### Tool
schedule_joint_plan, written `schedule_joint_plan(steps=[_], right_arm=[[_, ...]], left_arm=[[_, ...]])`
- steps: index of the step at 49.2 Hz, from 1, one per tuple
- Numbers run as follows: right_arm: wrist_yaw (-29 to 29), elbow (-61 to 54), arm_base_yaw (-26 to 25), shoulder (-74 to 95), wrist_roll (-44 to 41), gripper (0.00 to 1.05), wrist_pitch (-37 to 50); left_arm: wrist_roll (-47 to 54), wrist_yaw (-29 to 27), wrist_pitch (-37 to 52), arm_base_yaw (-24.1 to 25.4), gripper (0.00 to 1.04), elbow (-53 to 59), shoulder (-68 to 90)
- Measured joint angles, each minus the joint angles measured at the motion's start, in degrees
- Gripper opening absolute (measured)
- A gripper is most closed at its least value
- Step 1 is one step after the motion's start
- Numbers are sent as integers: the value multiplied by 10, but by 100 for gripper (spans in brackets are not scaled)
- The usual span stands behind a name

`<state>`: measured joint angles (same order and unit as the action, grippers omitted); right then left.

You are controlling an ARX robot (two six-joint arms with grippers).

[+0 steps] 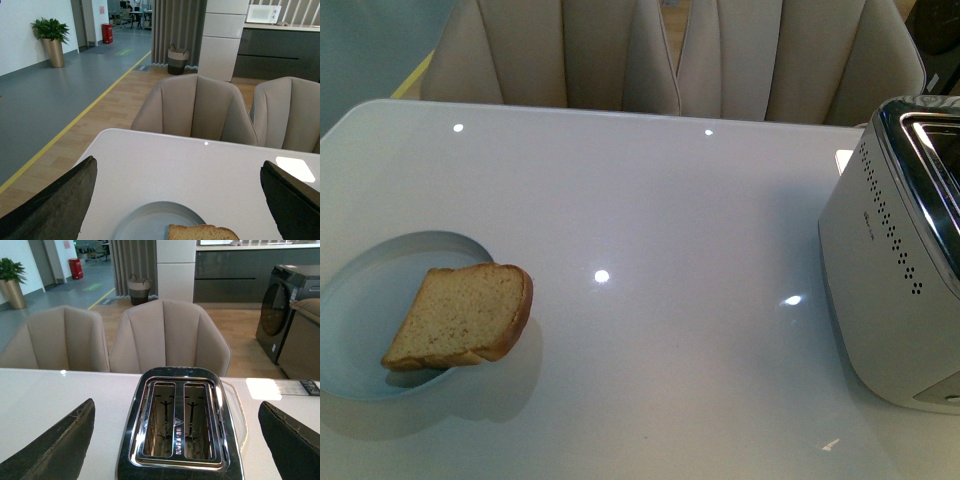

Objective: Left arm holds plate, right arm toasts bread

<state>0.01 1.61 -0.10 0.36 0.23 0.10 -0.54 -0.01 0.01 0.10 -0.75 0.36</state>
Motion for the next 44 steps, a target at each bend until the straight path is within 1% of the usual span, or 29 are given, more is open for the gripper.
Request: schedule_joint_plan(steps=[34,35,37,39,40,41,44], right_arm=[[0,0,0,0,0,96,0],[0,0,0,0,0,96,0],[1,0,0,0,0,96,0],[-1,0,0,0,0,96,0],[-2,0,0,0,0,96,0],[-1,0,0,0,0,96,0],[0,0,0,0,0,96,0]], left_arm=[[0,1,0,0,98,0,0],[-11,23,-10,8,98,-3,7],[-78,185,-73,57,98,-29,50],[-139,303,-110,97,98,-44,97],[-160,347,-122,111,98,-45,114],[-185,364,-125,117,98,-45,120],[-253,468,-132,131,98,-45,140]])
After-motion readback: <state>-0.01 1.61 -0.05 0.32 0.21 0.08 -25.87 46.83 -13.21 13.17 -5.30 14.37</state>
